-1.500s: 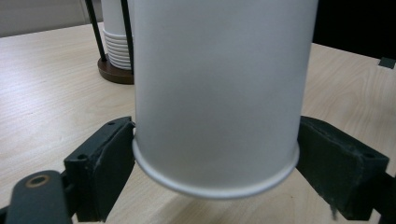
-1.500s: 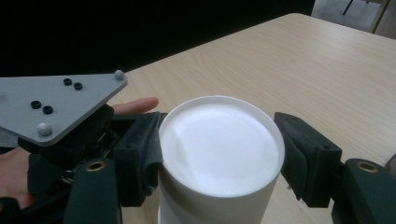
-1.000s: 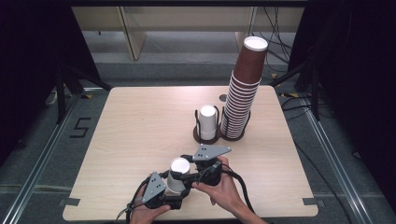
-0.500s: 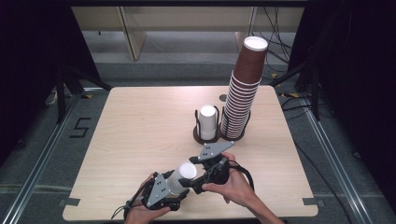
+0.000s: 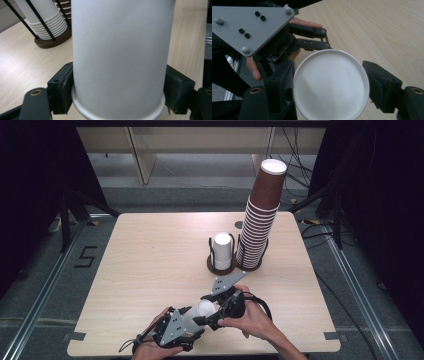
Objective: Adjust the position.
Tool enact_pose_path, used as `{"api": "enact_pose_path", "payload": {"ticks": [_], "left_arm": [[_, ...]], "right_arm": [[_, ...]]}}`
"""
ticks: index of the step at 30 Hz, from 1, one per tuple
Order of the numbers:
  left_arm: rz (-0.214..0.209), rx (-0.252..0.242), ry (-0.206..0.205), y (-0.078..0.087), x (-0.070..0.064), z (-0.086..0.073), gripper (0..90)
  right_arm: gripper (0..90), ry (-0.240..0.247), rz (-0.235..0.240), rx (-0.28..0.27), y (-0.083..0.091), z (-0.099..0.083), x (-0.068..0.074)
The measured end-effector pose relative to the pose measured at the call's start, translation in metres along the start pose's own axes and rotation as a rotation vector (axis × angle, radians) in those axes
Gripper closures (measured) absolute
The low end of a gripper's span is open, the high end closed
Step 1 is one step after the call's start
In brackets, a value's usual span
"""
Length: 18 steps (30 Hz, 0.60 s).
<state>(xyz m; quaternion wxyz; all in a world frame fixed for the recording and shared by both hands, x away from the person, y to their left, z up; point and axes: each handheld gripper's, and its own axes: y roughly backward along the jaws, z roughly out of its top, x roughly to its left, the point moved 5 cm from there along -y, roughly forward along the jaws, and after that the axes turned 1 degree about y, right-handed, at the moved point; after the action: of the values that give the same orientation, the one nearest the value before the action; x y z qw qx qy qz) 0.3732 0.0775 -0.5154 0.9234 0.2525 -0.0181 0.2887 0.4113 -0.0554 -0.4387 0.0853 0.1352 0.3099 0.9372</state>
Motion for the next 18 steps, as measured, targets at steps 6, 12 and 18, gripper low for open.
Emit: {"api": "enact_pose_path", "payload": {"ticks": [6,12,18], "left_arm": [[-0.017,-0.099,0.065,0.001,0.004,0.000,14.8],[0.015,-0.264,0.148,0.007,0.016,0.002,14.1],[0.013,-0.309,0.134,0.010,0.013,0.007,14.2]], "right_arm": [[33.9,-0.032,0.003,-0.026,0.005,0.002,-0.002],[34.4,-0.111,0.007,-0.141,0.021,0.008,-0.011],[34.4,-0.117,0.052,-0.176,0.023,0.009,-0.011]]}}
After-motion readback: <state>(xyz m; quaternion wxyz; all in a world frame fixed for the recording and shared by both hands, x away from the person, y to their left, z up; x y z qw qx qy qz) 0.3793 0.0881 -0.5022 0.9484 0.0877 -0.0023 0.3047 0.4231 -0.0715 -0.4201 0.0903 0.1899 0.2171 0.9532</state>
